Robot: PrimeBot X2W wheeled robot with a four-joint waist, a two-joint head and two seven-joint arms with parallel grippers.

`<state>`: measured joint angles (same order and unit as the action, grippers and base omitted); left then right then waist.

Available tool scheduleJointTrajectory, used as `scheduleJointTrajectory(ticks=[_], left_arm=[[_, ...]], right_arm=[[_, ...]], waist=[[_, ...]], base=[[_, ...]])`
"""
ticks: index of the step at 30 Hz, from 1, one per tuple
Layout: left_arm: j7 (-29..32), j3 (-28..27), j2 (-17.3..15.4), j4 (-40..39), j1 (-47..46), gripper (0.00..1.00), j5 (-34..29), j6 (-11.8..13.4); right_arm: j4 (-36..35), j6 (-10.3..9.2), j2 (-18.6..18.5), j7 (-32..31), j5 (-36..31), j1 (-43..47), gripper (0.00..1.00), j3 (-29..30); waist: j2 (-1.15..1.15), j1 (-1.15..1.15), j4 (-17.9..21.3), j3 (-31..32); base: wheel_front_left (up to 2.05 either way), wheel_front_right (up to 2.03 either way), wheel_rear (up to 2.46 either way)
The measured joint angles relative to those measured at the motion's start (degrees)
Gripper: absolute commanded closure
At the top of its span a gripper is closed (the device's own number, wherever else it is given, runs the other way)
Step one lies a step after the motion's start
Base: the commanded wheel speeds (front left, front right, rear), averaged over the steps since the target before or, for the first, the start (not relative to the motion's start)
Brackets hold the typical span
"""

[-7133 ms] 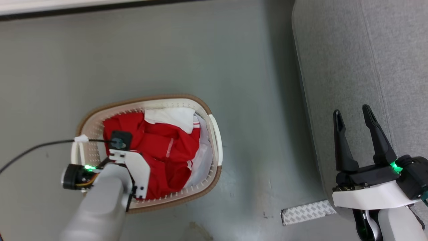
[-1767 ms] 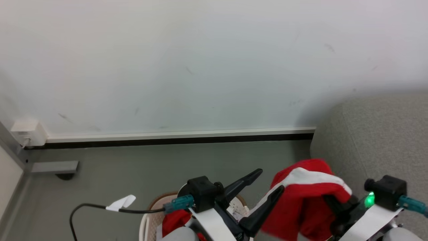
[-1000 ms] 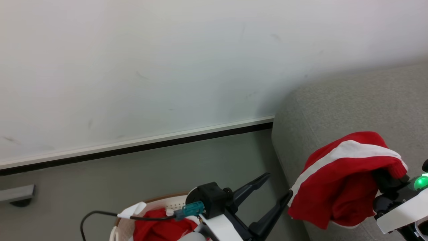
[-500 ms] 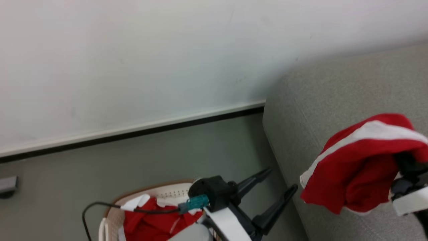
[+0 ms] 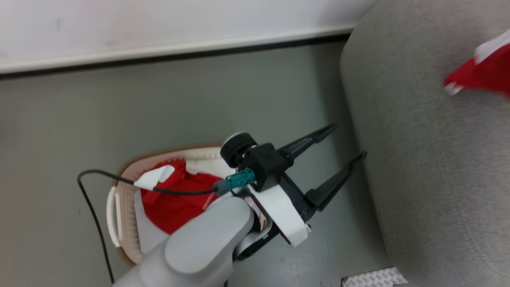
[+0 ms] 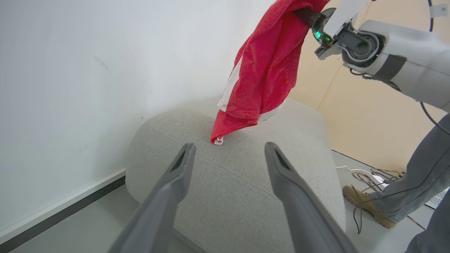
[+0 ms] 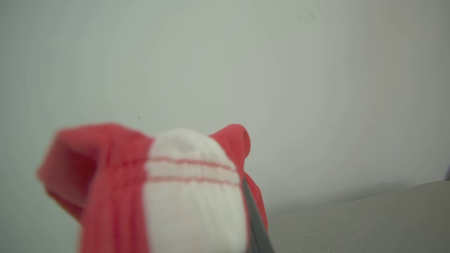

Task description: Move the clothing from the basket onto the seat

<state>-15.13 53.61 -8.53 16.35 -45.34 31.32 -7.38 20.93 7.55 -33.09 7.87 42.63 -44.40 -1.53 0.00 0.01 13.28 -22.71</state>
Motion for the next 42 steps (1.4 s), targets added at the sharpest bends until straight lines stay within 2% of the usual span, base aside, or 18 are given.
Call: scheduleJointTrajectory(ticks=[6,11,14,21,23,24,25,26,33,37,42], left_arm=[[0.0,-1.0,0.7,-0.9,-4.0,0.0,-1.7,0.0],[0.0,-1.9,2.2,-2.3,-4.7,0.0,-2.4,0.0],[0.0,-2.3,2.8,-2.4,-4.4,0.0,-2.9,0.0],[0.0,-4.2,2.8,-1.8,-1.0,0.0,-3.4,0.0],[0.0,-5.0,2.4,-1.6,0.0,0.0,-3.6,0.0],[0.0,-5.2,2.4,-1.5,0.3,0.0,-3.7,0.0],[0.0,-5.6,2.4,-1.4,0.8,0.0,-3.7,0.0],[0.0,-5.7,2.4,-1.3,1.3,0.0,-3.7,0.0],[0.0,-7.7,2.4,-0.2,3.9,0.0,-3.7,0.0],[0.0,-9.2,2.2,0.5,6.7,0.0,-3.3,0.0],[0.0,-12.4,1.6,1.2,12.1,0.0,-2.5,0.0]], right_arm=[[12.0,0.0,-5.5,-1.0,-5.9,-14.6,1.0,8.6],[21.9,0.0,-9.3,-1.8,-13.5,-22.9,1.0,12.4],[28.0,0.0,-8.0,-0.1,-16.0,-24.3,1.0,14.3],[40.8,0.0,-2.1,3.4,-20.7,-22.1,1.0,15.6],[43.1,0.0,-0.8,3.8,-21.8,-20.7,0.79,14.8],[43.6,0.0,-0.4,3.9,-22.0,-19.9,0.62,14.3],[43.9,0.0,-0.2,4.4,-22.2,-19.2,0.27,14.0],[44.0,0.0,-0.1,4.8,-22.4,-18.4,0.0,13.5],[41.6,0.0,1.0,6.2,-22.6,-9.8,0.0,7.4],[36.9,0.01,1.1,6.8,-20.9,-3.4,0.0,4.7],[28.6,0.0,1.4,7.1,-17.5,6.2,0.0,4.4]], waist=[[0.0,0.01,-3.7,-7.2],[0.0,0.0,-7.9,-11.2],[0.0,0.01,-10.0,-13.6],[0.0,0.0,-12.6,-16.8],[0.0,0.0,-12.4,-16.5],[0.0,0.0,-12.3,-16.1],[0.0,0.0,-12.1,-15.7],[0.0,0.0,-11.9,-15.2],[0.0,-0.01,-11.1,-10.0],[0.0,-0.02,-10.8,-6.0],[0.0,-0.02,-10.7,-0.2]], base=[[0.0,0.0,0.0],[0.0,0.0,0.0],[0.0,0.0,0.0],[0.0,0.0,0.0],[0.0,0.0,0.0],[0.0,0.0,0.0],[0.0,0.0,0.0],[0.0,0.0,0.0],[0.0,0.0,0.0],[0.0,0.0,0.0],[0.0,0.0,0.0]])
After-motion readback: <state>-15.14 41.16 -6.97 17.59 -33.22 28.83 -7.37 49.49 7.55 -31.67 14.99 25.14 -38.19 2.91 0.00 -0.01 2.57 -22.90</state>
